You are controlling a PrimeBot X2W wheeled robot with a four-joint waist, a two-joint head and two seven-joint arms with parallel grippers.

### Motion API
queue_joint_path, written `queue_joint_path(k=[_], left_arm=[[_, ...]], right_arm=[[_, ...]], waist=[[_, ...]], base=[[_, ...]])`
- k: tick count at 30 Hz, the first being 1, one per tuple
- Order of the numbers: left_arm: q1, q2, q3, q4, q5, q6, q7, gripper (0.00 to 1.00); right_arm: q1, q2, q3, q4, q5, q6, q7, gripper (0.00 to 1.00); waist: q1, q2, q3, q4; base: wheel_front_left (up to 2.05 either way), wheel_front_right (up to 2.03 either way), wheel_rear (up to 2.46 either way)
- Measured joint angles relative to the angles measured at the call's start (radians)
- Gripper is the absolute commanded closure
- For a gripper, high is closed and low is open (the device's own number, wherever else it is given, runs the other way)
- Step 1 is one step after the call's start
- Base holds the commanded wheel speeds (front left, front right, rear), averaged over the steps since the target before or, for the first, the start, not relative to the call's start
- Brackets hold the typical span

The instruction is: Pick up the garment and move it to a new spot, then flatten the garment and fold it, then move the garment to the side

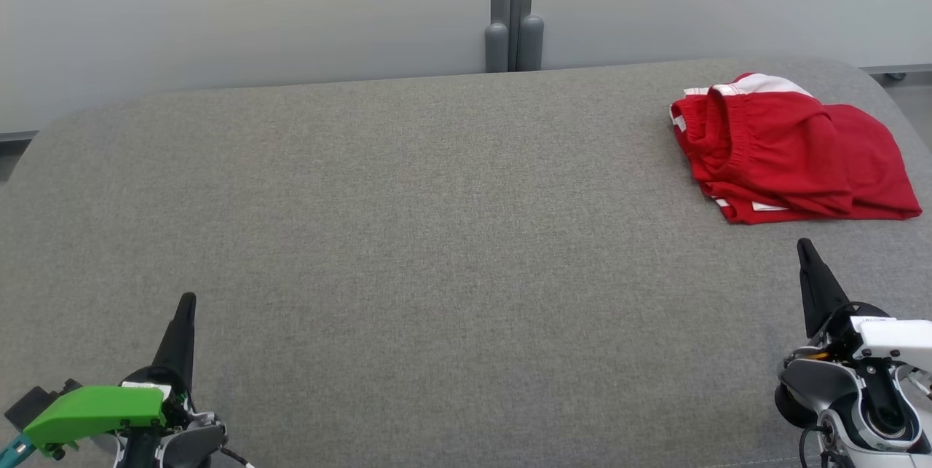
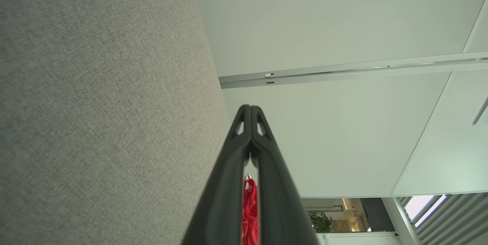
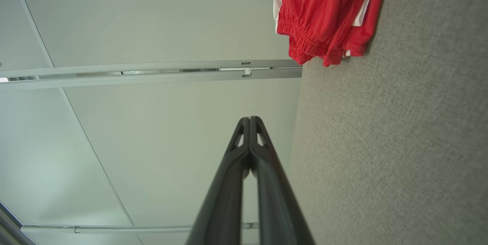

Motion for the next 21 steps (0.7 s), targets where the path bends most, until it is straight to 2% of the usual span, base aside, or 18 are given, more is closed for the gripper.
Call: queue_joint_path(k=[21], left_arm=[[0.0,-0.001,0.011,0.015,-0.006,-0.006,0.005,1.0]], right_arm=[[-0.015,0.002,-0.003,0.013,0.014,0.007,0.001,1.0]], waist=[[0.0,0.0,0.0,0.0]], base=[[0.0,0.0,0.0]])
